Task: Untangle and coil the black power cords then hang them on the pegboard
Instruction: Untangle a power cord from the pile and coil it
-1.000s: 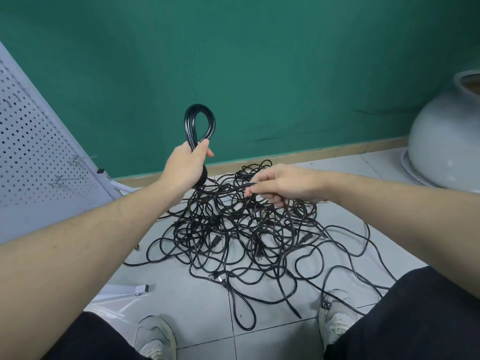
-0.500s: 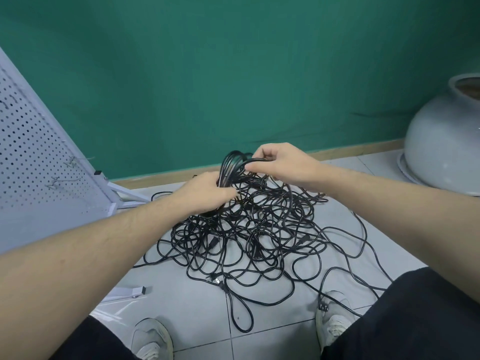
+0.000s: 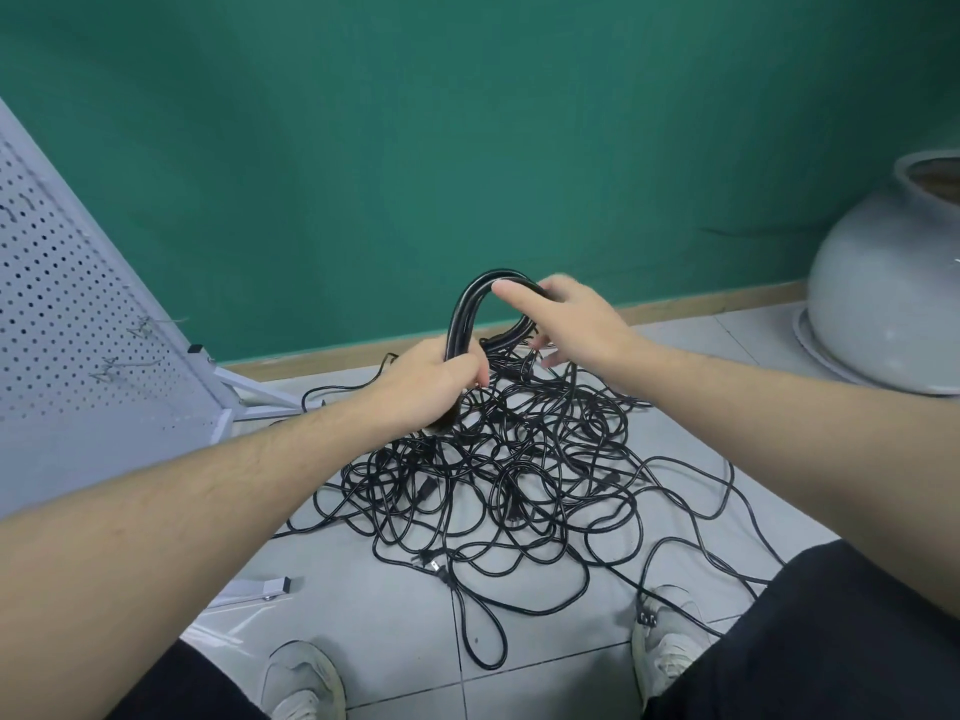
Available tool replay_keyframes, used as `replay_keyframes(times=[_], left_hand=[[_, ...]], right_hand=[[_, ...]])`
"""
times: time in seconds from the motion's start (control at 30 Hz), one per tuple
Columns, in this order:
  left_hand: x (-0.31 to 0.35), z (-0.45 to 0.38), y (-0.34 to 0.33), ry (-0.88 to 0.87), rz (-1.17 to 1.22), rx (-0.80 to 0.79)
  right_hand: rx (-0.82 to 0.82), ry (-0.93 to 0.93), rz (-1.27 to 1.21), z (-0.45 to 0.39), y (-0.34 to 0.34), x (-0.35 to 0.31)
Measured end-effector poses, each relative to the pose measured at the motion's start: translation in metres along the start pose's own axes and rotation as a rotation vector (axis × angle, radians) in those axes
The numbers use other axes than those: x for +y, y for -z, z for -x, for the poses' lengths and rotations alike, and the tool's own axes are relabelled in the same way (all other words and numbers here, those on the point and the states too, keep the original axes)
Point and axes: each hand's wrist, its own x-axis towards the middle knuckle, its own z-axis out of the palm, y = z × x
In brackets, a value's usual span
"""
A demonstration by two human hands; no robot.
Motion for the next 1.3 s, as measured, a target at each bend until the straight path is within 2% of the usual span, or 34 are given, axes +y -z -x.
replay_keyframes(times=[0.07, 0.17, 0.3, 0.5, 0.67, 0.73, 0.87, 0.93, 1.03, 1.13, 1.3], left_hand=[[0.003, 0.003, -0.004, 0.007, 0.030, -0.007], [0.011, 0.004, -0.009, -0.011, 0.114, 0.001], [0.020, 0.003, -0.012, -0.009, 0.226, -0.009], [0.023, 0.002, -0.013, 0.040, 0.382, -0.068], [0.015, -0.004, -0.010, 0.052, 0.463, 0.021], [0.017, -0.005, -0.007, 0.038, 0.528, 0.099], [0.027, -0.006, 0.001, 0.000, 0.726, 0.209], [0.028, -0.007, 0.004, -0.005, 0.760, 0.234], [0.025, -0.009, 0.006, 0.003, 0.687, 0.315], [0.016, -0.015, 0.012, 0.026, 0.488, 0.414], [-0.001, -0.020, 0.021, 0.081, 0.156, 0.414]], right_hand=[[-0.065, -0.020, -0.174, 0.002, -0.007, -0.003], [-0.069, 0.031, -0.510, 0.005, -0.011, -0.017], [-0.076, -0.022, -0.857, 0.011, -0.018, -0.034], [-0.091, -0.027, -0.834, 0.009, -0.016, -0.038], [-0.266, -0.069, -0.805, 0.005, -0.011, -0.019], [-0.360, -0.044, -0.589, 0.002, -0.012, -0.004], [-0.689, 0.014, 0.250, 0.011, -0.019, 0.023], [-0.774, 0.080, 0.472, 0.014, -0.027, 0.032], [-0.766, 0.097, 0.514, 0.016, -0.030, 0.029], [-0.729, 0.071, 0.493, 0.014, -0.022, 0.020], [-0.681, 0.121, 0.506, 0.007, -0.005, 0.015]])
